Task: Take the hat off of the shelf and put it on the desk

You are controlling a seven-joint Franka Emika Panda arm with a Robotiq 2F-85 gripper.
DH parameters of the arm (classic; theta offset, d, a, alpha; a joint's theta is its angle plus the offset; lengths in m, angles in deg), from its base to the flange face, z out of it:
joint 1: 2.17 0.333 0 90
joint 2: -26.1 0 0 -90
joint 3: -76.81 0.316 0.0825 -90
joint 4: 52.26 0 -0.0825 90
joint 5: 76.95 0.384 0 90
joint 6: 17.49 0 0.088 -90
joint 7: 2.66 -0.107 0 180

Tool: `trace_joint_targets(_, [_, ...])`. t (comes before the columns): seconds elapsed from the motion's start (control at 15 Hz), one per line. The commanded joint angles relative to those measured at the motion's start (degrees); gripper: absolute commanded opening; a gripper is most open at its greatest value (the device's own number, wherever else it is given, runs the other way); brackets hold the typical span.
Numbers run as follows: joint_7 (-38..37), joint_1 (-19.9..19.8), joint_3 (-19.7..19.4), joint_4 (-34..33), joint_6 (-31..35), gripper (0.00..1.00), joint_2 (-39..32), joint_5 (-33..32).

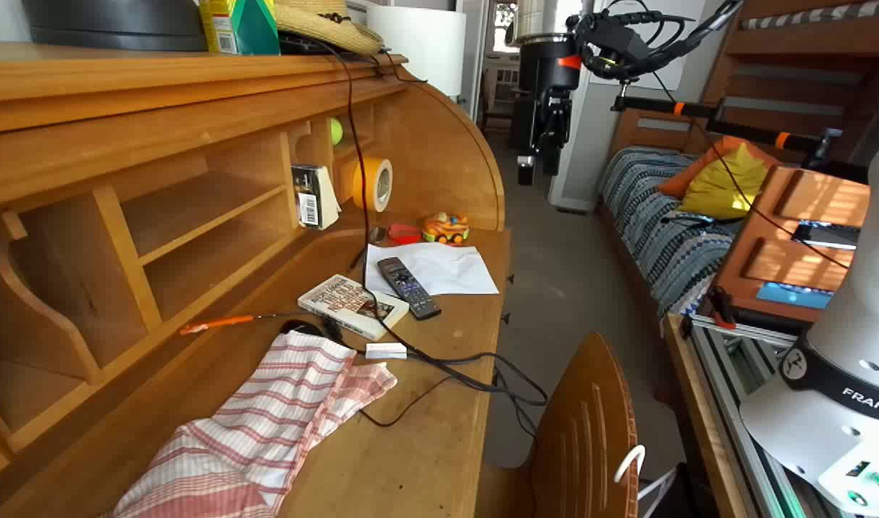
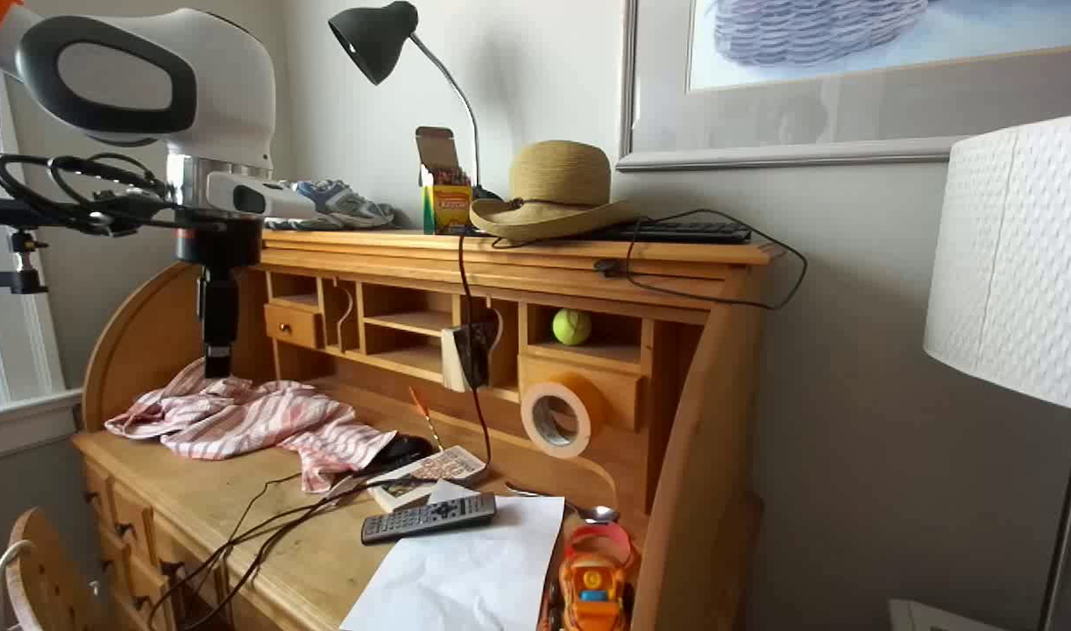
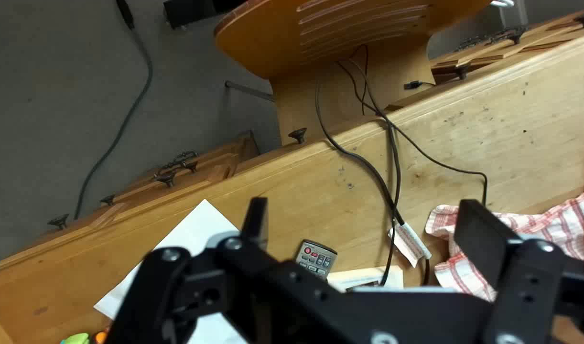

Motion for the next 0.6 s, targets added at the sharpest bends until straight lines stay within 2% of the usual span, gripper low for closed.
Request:
trace_joint_targets(0.0, [0.17,-0.54,0.49,-0.08,-0.1,1.0,-0.04,0.18])
trace_joint_targets(0.4, [0.17,-0.54,0.49,-0.08,-0.1,1.0,-0.04,0.18])
trace_joint_targets(0.53, [-1.18,-0.6,1.41,1.26,3.8,1.0,-1.16,-1.25])
